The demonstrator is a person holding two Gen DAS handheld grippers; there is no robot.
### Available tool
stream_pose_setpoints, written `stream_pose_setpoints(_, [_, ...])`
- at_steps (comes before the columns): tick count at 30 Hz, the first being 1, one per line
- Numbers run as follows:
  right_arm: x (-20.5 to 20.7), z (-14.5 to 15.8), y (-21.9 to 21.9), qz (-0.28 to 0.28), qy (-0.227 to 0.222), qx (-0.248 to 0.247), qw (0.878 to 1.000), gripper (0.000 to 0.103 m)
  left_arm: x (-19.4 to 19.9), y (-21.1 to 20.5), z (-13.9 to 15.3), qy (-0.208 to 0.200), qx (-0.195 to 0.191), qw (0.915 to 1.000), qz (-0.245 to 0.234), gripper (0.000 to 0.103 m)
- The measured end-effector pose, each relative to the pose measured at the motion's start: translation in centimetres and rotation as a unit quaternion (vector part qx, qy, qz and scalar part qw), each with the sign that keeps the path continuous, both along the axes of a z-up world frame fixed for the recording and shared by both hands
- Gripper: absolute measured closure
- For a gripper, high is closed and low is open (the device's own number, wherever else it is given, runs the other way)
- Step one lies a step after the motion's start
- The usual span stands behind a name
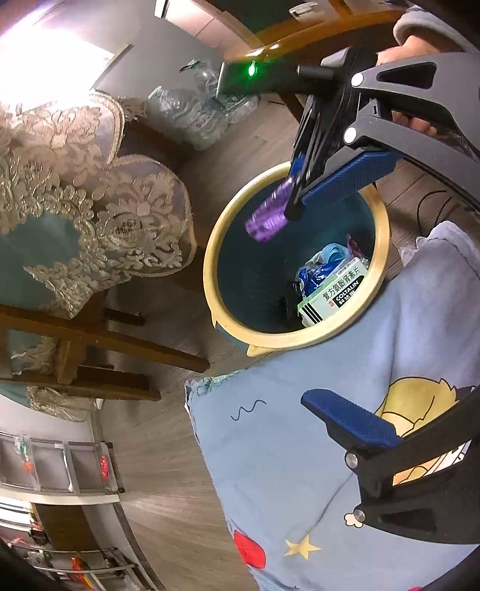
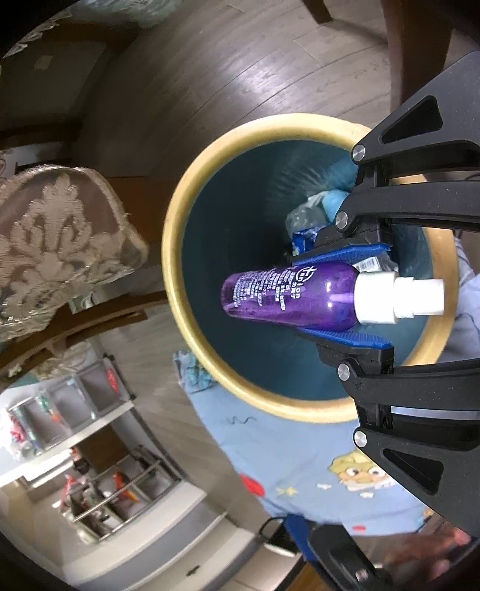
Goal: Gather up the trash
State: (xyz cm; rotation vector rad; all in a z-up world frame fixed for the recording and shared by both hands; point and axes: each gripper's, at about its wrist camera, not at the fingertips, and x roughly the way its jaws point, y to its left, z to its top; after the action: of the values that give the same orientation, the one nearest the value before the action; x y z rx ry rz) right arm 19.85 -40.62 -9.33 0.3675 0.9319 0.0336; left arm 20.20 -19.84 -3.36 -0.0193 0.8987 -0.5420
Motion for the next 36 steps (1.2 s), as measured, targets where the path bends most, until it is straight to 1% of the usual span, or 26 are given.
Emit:
stream_pose_setpoints(6, [0.1, -0.3, -0.3, -0.008, 0.009, 0.011, 1.0, 0.059, -0.5, -0.3, 0.2, -0.006, -0.004, 1.0, -0.003, 0.006])
stream_pose_setpoints(11, [-0.1, 0.4, -0.4, -0.011, -0.002, 0.018, 1.0, 0.057, -0.9, -0.1, 0.7, -0.023, -0.006, 0.9997, 0.006, 0.006])
stream_pose_setpoints(12, [-0.4, 0.6, -0.5, -0.012, -0.006, 0.021, 1.0, 0.052, -1.0, 0.0, 0.8, -0.027, -0.005, 0.9996, 0.009, 0.006])
stream_pose_setpoints(13, [-0.7, 1.0, -0.5, -0.013, -0.013, 0.023, 1.0, 0.045, -1.0, 0.1, 0.9, -0.03, -0.005, 0.9995, 0.011, 0.006])
stream_pose_setpoints(14, [-1.0, 1.4, -0.6, -0.014, -0.02, 0.023, 0.999, 0.044, -1.2, 0.3, 1.1, -0.035, -0.003, 0.9993, 0.015, 0.006])
stream_pose_setpoints(21, [-3.7, 4.3, 0.1, 0.01, -0.06, 0.019, 0.998, 0.043, -1.8, 0.9, 1.4, -0.041, -0.002, 0.9991, 0.012, 0.006])
stream_pose_setpoints(23, [-4.6, 5.2, 0.5, 0.017, -0.072, 0.019, 0.997, 0.042, -1.9, 1.0, 1.5, -0.042, -0.005, 0.999, 0.012, 0.006])
stream_pose_setpoints(24, [-5.1, 5.4, 0.6, 0.019, -0.077, 0.019, 0.997, 0.038, -1.9, 1.1, 1.5, -0.042, -0.006, 0.999, 0.013, 0.006])
stream_pose_setpoints(26, [-5.9, 6.1, 0.6, 0.023, -0.088, 0.022, 0.996, 0.037, -1.9, 1.1, 1.6, -0.043, -0.009, 0.9989, 0.014, 0.006])
stream_pose_setpoints(31, [-7.3, 6.8, 0.3, 0.016, -0.095, 0.027, 0.995, 0.036, -2.2, 0.8, 1.8, -0.047, -0.016, 0.9987, 0.011, 0.006])
stream_pose_setpoints(36, [-8.5, 7.5, -0.3, 0.0, -0.105, 0.021, 0.994, 0.031, -2.7, 0.6, 2.0, -0.059, -0.007, 0.9981, 0.017, 0.006])
